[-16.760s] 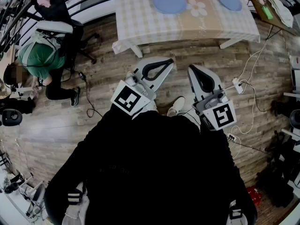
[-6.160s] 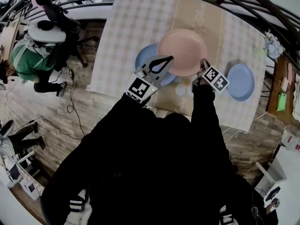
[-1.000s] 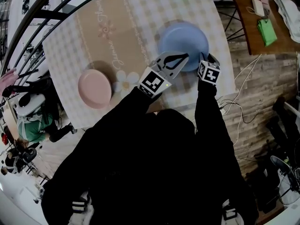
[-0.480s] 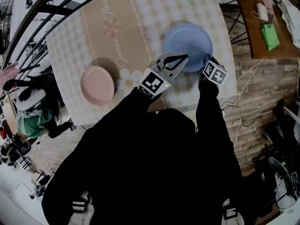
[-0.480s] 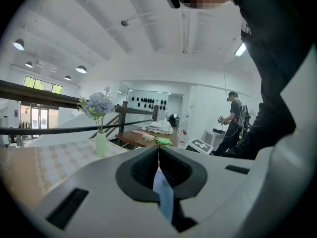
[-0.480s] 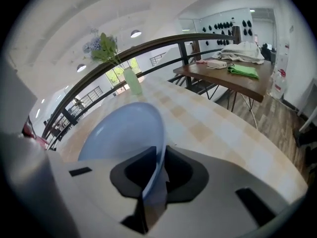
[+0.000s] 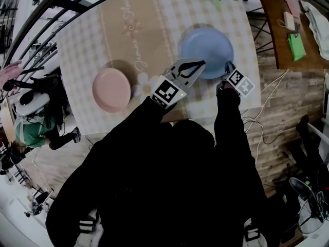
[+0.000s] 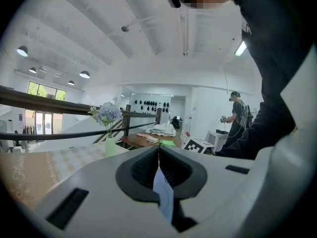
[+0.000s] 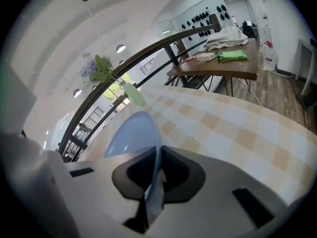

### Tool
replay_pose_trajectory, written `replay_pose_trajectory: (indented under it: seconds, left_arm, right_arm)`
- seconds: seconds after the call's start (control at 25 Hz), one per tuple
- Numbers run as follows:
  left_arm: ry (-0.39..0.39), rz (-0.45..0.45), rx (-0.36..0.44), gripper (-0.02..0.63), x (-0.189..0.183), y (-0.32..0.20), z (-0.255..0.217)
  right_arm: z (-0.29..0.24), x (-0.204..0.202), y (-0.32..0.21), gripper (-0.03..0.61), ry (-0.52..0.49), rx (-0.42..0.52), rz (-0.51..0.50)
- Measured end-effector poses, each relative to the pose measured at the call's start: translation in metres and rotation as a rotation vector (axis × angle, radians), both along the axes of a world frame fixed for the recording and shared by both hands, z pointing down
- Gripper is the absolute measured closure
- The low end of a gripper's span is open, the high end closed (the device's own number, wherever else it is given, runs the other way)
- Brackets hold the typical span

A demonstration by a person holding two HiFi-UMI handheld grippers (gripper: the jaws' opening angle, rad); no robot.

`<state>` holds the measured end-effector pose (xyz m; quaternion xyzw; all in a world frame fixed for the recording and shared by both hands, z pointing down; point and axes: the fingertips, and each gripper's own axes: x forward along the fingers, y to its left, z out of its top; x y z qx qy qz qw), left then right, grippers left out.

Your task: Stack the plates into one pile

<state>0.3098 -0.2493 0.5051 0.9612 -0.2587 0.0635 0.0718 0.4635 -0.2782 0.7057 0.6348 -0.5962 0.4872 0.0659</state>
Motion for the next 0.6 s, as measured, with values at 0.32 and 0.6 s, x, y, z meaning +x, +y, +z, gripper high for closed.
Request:
replay_pose_trajectory:
  seconds: [0.32, 0.6]
  left_arm:
    - [-0.011, -0.043, 0.025, 0.594, -0.041, 0.013, -0.015]
    - [0.015, -0.088, 0.042, 0.594, -0.085, 0.028, -0.033]
  right_arm:
    - [-0.019, -0.022, 0.006, 0.557, -0.064, 0.021, 0.039]
    - [-0.042, -0.056, 0.012, 0.555, -0.089, 0.038, 0.021]
